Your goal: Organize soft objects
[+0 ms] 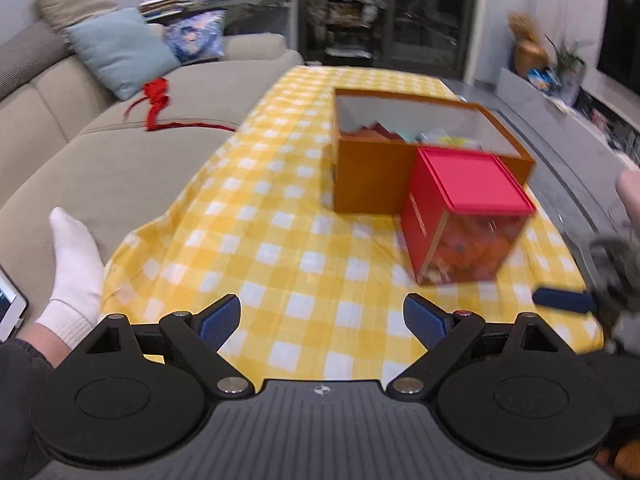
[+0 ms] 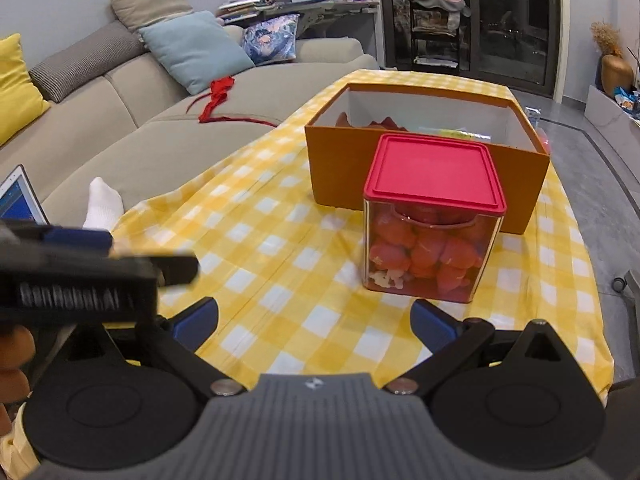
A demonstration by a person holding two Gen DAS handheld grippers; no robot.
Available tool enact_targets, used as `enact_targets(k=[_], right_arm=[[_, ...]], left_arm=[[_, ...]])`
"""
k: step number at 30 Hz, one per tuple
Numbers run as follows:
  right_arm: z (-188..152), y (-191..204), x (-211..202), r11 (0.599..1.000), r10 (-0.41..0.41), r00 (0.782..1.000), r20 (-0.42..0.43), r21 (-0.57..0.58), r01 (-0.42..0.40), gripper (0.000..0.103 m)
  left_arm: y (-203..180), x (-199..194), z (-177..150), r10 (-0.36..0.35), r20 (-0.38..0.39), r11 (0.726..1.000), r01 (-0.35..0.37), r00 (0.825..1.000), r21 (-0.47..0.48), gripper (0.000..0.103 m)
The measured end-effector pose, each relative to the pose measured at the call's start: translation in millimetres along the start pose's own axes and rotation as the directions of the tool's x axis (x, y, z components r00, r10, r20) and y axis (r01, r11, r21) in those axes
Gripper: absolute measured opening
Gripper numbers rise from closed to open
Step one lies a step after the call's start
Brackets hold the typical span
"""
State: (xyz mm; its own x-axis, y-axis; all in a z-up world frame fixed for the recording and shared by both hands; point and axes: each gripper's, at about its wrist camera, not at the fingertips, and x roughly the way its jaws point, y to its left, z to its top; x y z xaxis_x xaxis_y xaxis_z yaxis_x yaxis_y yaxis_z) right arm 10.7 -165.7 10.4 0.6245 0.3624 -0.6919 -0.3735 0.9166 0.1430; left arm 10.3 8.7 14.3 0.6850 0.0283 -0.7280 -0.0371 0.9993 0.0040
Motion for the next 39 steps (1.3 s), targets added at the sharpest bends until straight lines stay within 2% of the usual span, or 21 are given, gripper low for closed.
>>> enact_targets(k=[2,5,25,39], right_arm=[[-1.2,0.8,-3.5,1.0,-0.01,1.0,0.024,-0.006,0.01,0.1],[-0.8,-0.6,-2.5,1.0,0.0,1.0,0.014,0.003,0.0,0.1],[-4.2,-1.9,-1.5,1.0,0.0,1.0,0.002,-0.009,0.001,0.1],[-4.0,-0.2,-4.1,1.0,-0.002,1.0,0.012,-0.016,0.002,0.1]], left_arm=[[1.0,-2.0,-3.9,-0.017,0.009,1.0,0.017,1.0,-0.019,0.103],[3.6,-1.6,-5.3,-0.043,-0.01,0.998,0.043,0.999,-0.048,0.103],[-4.4,-5.3,-7.5,-0.026,-0.008,0.999,0.026,1.0,-0.039,0.103],[-4.2,-7.4,-7.1,-0.045,-0.011,0.998,0.044,0.999,-0.053,0.103]])
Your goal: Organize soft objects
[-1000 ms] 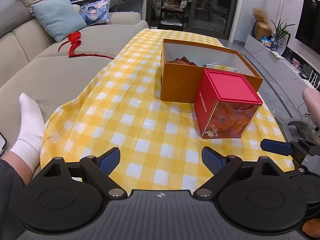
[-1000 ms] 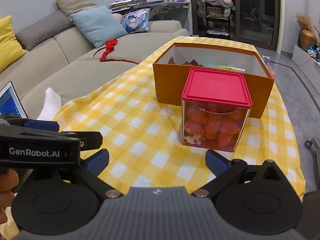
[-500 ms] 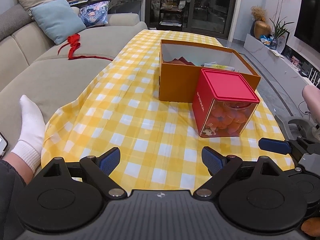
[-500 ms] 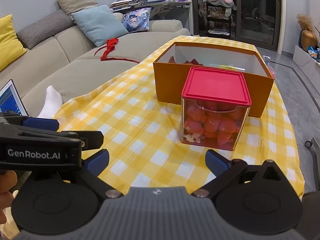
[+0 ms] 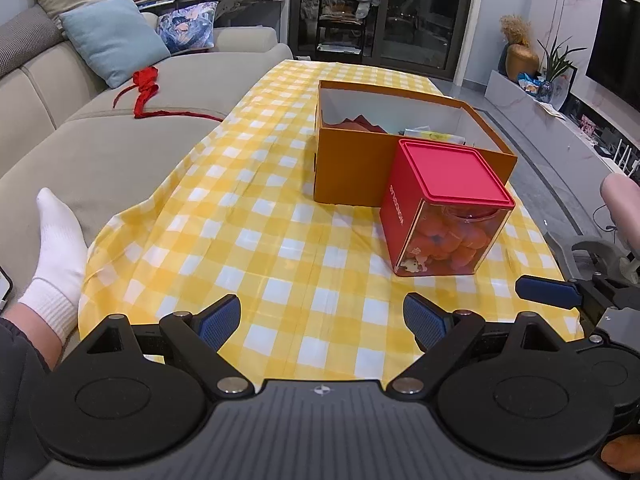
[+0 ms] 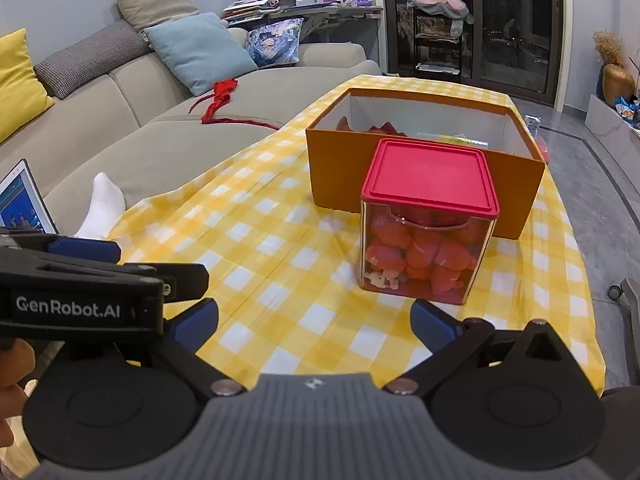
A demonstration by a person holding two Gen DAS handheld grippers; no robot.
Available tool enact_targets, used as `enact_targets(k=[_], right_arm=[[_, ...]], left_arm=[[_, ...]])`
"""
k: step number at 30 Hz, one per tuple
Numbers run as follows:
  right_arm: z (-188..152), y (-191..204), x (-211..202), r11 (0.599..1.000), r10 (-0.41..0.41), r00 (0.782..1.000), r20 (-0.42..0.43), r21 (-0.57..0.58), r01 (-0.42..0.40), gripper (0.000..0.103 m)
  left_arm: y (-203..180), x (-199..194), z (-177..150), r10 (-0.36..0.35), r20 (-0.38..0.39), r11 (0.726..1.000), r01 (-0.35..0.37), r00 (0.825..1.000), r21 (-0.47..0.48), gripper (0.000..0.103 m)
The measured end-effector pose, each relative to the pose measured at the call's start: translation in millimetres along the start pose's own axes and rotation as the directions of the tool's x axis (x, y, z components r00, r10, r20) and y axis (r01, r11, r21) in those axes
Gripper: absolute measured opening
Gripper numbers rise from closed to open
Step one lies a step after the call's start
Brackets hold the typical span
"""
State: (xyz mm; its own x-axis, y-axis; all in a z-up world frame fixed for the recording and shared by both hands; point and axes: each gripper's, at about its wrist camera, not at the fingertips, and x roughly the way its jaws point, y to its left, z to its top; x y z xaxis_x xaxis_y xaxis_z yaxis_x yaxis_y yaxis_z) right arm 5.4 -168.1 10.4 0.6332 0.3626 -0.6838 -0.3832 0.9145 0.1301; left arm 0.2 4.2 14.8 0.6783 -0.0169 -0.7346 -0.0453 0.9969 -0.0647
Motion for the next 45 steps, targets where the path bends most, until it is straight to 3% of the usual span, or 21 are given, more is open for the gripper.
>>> enact_targets(k=[45], right_arm=[[-2.4,-0.1,2.5,1.0,0.014,0.999,-0.041,0.017,-0.013,0.1]], left_arm=[[-2.8,3.8,-2.7,0.009,-0.013,1.0,-0.009,1.0,0.01,0.103]])
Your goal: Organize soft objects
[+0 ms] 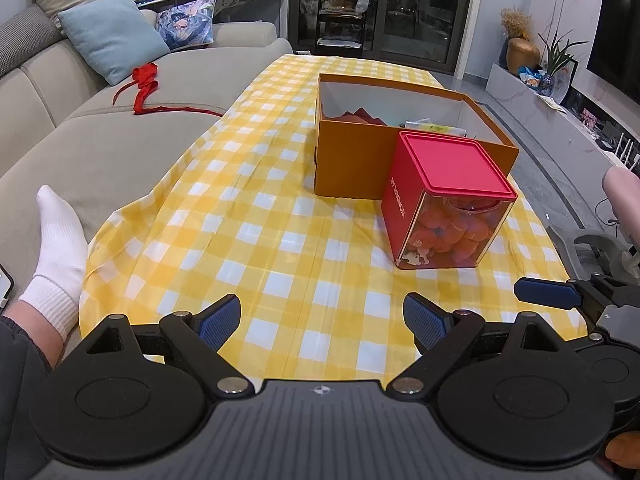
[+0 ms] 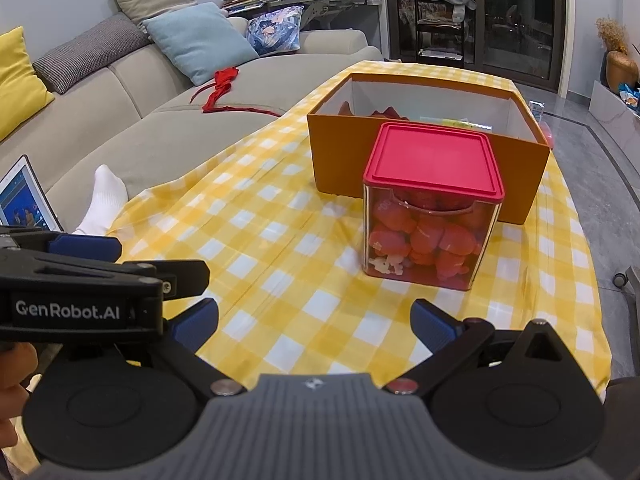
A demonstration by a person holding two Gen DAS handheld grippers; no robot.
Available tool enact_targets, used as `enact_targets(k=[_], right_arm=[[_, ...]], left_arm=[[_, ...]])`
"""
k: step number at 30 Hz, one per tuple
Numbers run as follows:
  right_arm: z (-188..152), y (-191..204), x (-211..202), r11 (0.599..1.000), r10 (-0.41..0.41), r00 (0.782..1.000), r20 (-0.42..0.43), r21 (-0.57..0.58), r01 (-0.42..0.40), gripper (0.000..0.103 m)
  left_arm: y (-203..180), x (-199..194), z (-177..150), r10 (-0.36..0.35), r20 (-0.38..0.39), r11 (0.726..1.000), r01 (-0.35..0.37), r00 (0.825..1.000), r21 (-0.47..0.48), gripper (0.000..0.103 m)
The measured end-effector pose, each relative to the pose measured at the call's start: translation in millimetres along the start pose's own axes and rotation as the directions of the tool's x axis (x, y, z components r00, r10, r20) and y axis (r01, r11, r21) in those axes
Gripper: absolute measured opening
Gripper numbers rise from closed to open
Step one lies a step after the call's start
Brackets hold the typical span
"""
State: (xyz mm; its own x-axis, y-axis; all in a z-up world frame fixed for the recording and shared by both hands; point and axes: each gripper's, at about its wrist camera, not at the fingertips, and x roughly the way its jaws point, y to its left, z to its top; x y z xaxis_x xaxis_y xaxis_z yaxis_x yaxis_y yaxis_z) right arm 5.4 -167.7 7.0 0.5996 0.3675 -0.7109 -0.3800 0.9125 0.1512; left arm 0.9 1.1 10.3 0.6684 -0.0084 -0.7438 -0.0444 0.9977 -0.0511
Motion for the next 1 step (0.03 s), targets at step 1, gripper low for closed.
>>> enact_targets(k=[1], right_arm=[[-0.1,0.0,0.1,1.0,0.001,1.0,0.0,0.001,-0.001,0.1]], left_arm=[[-0.1,0.1,-0.1,0.0,0.0,1.0,0.0,1.0,-0.001,0.103]])
